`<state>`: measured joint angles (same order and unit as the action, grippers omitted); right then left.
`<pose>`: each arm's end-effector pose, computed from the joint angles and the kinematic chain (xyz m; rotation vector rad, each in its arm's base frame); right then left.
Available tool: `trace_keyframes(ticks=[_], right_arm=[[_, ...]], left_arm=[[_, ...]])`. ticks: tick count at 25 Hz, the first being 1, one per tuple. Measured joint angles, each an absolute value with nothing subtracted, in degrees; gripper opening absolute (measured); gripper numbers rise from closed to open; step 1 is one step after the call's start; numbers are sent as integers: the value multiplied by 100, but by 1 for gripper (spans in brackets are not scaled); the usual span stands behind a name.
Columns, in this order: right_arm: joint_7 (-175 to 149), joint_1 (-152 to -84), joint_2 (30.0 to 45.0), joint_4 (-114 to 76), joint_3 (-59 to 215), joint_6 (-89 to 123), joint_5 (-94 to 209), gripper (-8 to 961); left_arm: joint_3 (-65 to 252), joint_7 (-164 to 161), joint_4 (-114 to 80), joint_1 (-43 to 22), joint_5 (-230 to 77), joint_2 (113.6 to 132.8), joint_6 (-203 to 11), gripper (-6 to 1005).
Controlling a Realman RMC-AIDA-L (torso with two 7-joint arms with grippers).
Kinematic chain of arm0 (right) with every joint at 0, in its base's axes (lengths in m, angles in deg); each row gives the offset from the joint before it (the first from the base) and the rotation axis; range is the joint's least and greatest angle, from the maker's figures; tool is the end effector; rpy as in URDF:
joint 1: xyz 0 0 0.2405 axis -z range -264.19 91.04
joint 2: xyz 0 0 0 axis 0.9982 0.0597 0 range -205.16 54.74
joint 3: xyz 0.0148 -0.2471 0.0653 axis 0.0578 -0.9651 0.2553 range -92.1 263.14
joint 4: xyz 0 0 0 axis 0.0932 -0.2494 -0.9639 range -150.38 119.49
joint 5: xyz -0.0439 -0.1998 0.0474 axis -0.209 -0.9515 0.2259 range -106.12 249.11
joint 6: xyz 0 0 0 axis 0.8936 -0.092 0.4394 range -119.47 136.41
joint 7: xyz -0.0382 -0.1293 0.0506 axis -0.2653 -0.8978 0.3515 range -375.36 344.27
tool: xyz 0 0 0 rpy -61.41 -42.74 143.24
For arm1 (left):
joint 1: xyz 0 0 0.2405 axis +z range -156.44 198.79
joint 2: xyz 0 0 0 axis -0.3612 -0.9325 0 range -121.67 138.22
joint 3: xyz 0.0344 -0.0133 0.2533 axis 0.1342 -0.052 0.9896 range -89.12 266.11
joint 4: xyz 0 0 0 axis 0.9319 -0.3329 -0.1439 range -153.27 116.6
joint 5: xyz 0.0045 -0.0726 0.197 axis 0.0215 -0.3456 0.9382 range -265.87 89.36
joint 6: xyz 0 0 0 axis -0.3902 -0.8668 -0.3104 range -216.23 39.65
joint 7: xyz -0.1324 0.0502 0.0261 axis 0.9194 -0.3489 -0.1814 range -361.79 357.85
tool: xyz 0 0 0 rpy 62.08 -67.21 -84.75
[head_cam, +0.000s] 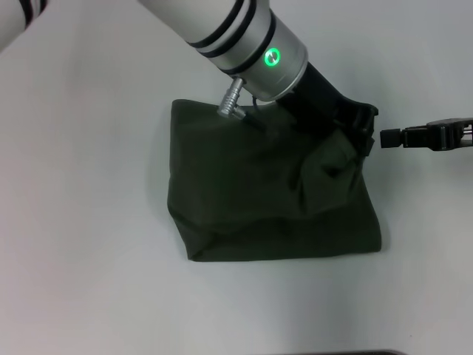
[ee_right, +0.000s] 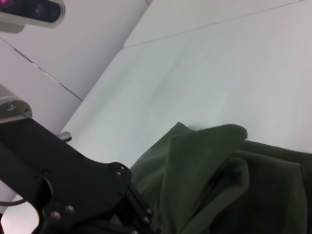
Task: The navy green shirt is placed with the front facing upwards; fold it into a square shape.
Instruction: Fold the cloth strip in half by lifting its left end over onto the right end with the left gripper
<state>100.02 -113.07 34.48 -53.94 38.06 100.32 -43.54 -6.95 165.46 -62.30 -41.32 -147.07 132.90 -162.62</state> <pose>0.3047 0.3164 0.0478 -2.5708 1.4781 0.5205 -0.0394 0.3612 -0.1227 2.7382 1.4724 -0.1445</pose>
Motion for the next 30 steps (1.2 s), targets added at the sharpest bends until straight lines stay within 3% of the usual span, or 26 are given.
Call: trace_keyframes(ticks=[10,18,24,29,30], right_arm=[[10004,-11303,3448,-5394,3815,9991,-4356,70],[10028,-11304,3410,-5394,3815,9986,-4355,74],[10368,-11385,3360,-5394,3815,9979,-4412,77],[10704,-11486,3310,-5396,3860,10032,-4443,80],[10761,-11507,3307,-5397,3913,10038,-4436,81]], left_arm=[[-732,16337,-6040,-4064,-15133,13281,-16023,140],[-816,16230,-6120,-4029,-15270,13237,-16110,337],[-1673,15413,-6142,-3681,-15212,13140,-16877,580],[-2125,15045,-6419,-3056,-15207,12885,-17396,588],[-2456,14682,-6663,-2685,-15232,12817,-17679,590]])
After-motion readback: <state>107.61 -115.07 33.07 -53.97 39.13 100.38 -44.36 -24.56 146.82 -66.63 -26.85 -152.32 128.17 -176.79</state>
